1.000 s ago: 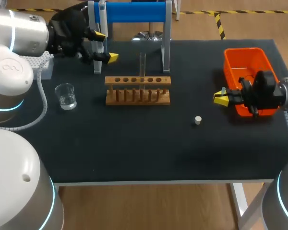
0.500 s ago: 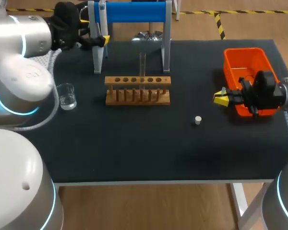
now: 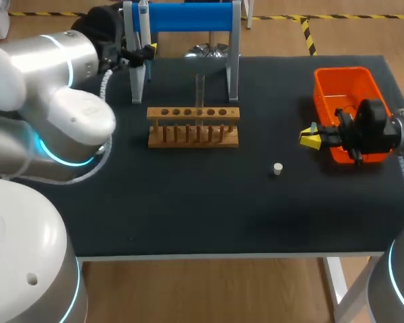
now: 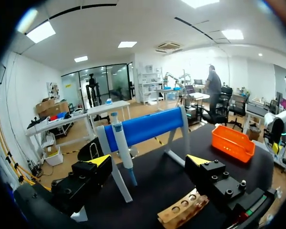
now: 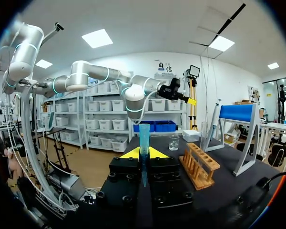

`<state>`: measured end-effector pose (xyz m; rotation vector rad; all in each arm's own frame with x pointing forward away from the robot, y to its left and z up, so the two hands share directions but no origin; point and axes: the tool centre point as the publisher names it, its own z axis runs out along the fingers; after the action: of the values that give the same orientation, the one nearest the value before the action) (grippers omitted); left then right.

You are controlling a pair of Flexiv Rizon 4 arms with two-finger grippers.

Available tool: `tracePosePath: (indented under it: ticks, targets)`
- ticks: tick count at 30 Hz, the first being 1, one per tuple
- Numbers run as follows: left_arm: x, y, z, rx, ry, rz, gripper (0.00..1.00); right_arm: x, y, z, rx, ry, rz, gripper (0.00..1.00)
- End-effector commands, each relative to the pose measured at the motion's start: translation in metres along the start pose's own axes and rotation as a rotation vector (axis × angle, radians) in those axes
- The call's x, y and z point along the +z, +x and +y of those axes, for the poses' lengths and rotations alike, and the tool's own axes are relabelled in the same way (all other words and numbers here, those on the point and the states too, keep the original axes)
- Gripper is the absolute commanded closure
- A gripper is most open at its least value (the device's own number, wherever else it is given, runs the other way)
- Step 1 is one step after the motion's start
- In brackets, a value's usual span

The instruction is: Invert the test tube, pick up the pipette, mount the tip to pipette, aspirate from beaker and dispense into the tube, eject the tip, return the pipette, and cap with the stopper.

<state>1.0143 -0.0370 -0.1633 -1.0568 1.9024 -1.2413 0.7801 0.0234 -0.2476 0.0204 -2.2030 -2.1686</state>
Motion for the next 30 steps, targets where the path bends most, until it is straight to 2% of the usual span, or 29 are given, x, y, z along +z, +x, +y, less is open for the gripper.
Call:
tracePosePath:
  ticks: [1,5,15,30]
  targets:
    - [0.018,0.006,-0.003,0.000,-0.002,-0.241,0.00,0.000,0.001,0.000,-0.001,0.001,-0.001,1.00]
    - [0.024,0.003,-0.003,-0.029,0.008,-0.294,0.00,0.000,0.001,0.000,-0.001,0.001,-0.001,1.00]
    - [0.030,-0.007,0.000,-0.093,0.045,-0.370,0.00,0.000,0.001,0.000,-0.001,0.001,-0.001,1.00]
    - [0.058,-0.017,-0.003,-0.146,0.084,-0.382,0.00,0.000,0.001,0.000,-0.001,0.001,-0.001,1.00]
